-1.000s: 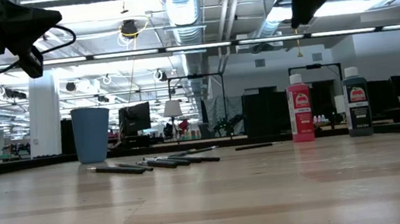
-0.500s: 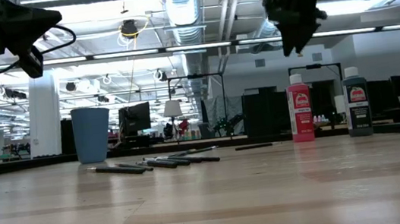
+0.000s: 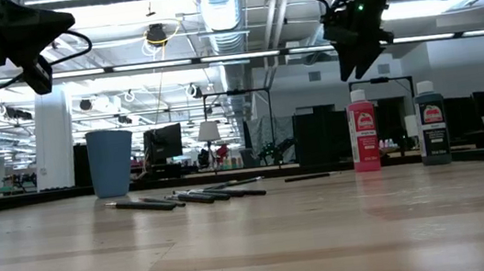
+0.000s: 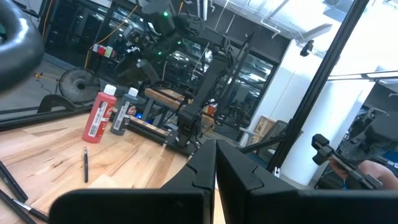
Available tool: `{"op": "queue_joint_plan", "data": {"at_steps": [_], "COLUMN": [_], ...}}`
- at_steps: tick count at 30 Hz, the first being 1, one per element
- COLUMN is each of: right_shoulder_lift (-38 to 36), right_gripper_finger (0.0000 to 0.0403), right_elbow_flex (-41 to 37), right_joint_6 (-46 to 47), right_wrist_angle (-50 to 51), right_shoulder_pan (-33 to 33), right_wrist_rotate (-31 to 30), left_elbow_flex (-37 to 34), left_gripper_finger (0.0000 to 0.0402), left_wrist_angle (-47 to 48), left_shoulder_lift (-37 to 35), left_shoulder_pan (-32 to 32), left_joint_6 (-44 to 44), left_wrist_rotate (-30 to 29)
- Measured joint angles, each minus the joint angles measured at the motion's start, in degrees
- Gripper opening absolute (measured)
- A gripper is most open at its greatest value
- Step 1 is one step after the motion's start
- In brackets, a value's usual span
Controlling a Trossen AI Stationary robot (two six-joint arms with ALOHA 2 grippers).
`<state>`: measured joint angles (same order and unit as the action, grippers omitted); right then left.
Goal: Pick & Place Paint Supplies
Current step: Put the large pink paint bottle into the white bin
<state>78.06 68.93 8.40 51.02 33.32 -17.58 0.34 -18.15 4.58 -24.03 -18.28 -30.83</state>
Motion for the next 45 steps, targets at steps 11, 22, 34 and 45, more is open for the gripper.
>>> {"op": "queue_joint_plan", "data": {"at_steps": [11,22,34,45], "right_shoulder_lift": [0.04,0.07,0.04,0.04], "right_gripper_finger": [0.0255,0.0255,0.0238,0.0156], "right_elbow_flex": [-3.45,-8.26,-8.22,-8.22], "right_joint_6": [-1.45,-2.40,-3.03,-4.35], "right_wrist_angle": [-2.25,-7.95,-8.02,-8.14], "right_shoulder_pan": [2.16,2.87,3.23,3.60], "right_wrist_rotate": [-0.31,1.32,1.24,2.19], "left_elbow_flex": [0.01,0.02,0.00,0.00], "left_gripper_finger": [0.0004,0.0004,0.0004,0.0004], "left_wrist_angle": [-0.01,-0.07,-0.30,-0.40], "left_shoulder_lift": [-0.01,0.00,-0.01,-0.02], "left_shoulder_pan": [0.00,0.00,0.00,0.00], "left_joint_6": [0.00,0.00,0.01,0.02], "left_wrist_rotate": [0.00,0.02,0.00,0.00]}}
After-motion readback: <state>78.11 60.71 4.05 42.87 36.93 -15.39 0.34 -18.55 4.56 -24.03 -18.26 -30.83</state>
